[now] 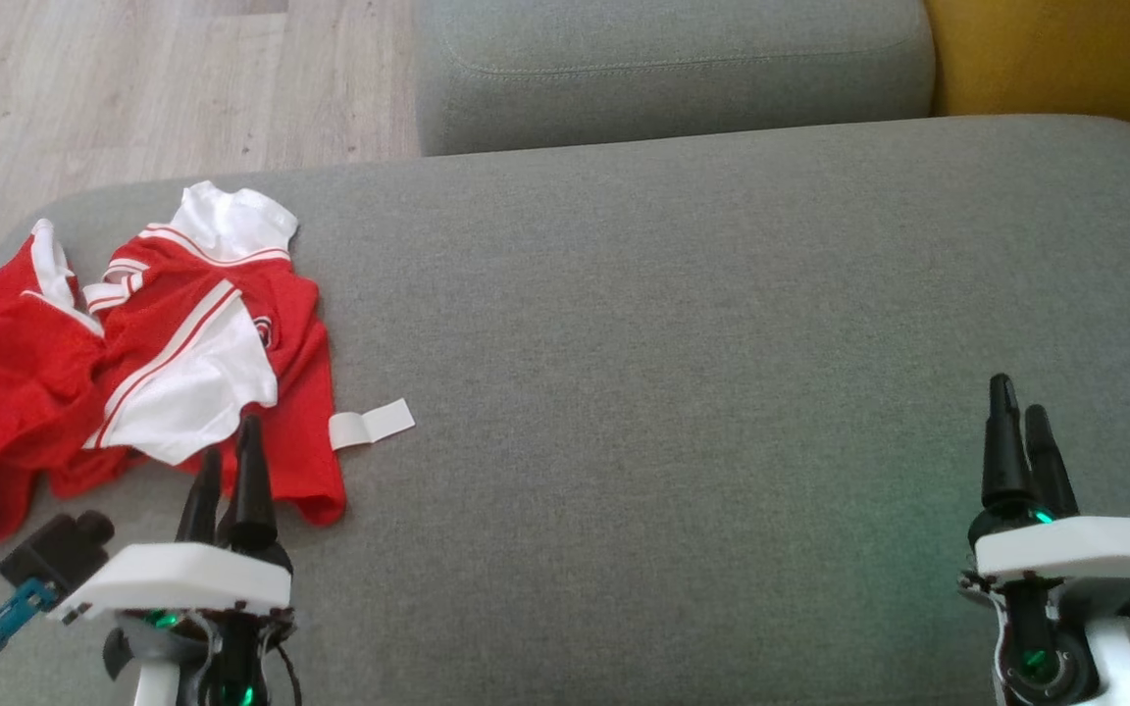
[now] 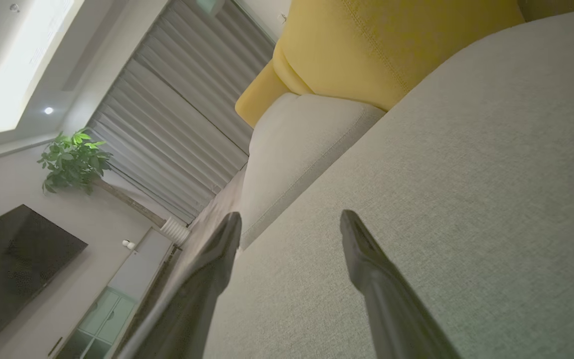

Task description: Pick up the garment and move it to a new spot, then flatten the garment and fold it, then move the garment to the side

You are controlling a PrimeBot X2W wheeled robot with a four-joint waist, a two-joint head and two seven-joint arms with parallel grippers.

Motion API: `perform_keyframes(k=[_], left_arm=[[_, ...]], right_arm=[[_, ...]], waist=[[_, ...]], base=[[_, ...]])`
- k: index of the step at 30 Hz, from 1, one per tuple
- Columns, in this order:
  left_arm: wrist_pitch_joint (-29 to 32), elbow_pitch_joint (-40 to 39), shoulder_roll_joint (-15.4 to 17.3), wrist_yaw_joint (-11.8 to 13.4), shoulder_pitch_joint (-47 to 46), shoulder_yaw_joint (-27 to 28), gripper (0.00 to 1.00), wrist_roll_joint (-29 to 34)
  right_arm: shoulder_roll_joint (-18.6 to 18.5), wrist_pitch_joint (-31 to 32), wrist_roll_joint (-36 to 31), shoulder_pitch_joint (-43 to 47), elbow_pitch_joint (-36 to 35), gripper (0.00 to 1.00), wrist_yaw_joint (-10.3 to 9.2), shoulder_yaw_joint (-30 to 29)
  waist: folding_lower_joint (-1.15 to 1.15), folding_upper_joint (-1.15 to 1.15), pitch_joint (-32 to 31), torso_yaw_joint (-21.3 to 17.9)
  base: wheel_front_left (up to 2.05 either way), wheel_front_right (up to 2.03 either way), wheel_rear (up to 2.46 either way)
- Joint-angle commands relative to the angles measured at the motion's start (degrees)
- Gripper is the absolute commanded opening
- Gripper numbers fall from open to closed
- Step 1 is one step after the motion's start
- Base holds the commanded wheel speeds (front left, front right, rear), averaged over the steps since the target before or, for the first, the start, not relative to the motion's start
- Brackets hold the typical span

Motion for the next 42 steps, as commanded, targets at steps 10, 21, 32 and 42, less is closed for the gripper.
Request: perform_keyframes(k=[10,21,32,42], left_arm=[[-2.3,-3.5,0.8,0.7,-3.2,0.6,1.0,8.3],[-4.1,-4.5,0.9,1.3,-3.3,0.0,1.0,15.8],[-5.8,-5.1,0.9,2.4,-3.6,-0.3,1.0,22.8],[-7.5,-5.9,1.0,3.1,-3.7,-0.6,1.0,29.6]], right_arm=[[-1.2,-2.3,-8.1,-3.5,-2.0,1.0,0.29,3.4],[-2.2,-4.1,-15.4,-4.4,-2.3,1.0,0.34,4.9],[-2.7,-5.8,-21.6,-5.0,-2.1,1.0,0.37,6.3],[-3.4,-7.5,-27.8,-5.8,-2.0,1.0,0.41,8.2]], waist=[[0.0,0.0,-0.1,0.0],[0.0,0.0,-0.4,0.0],[0.0,0.0,-0.6,-0.1],[0.0,0.0,-1.1,-0.1]], base=[[0.0,0.0,0.0],[0.0,0.0,0.0],[0.0,0.0,0.0],[0.0,0.0,0.0]])
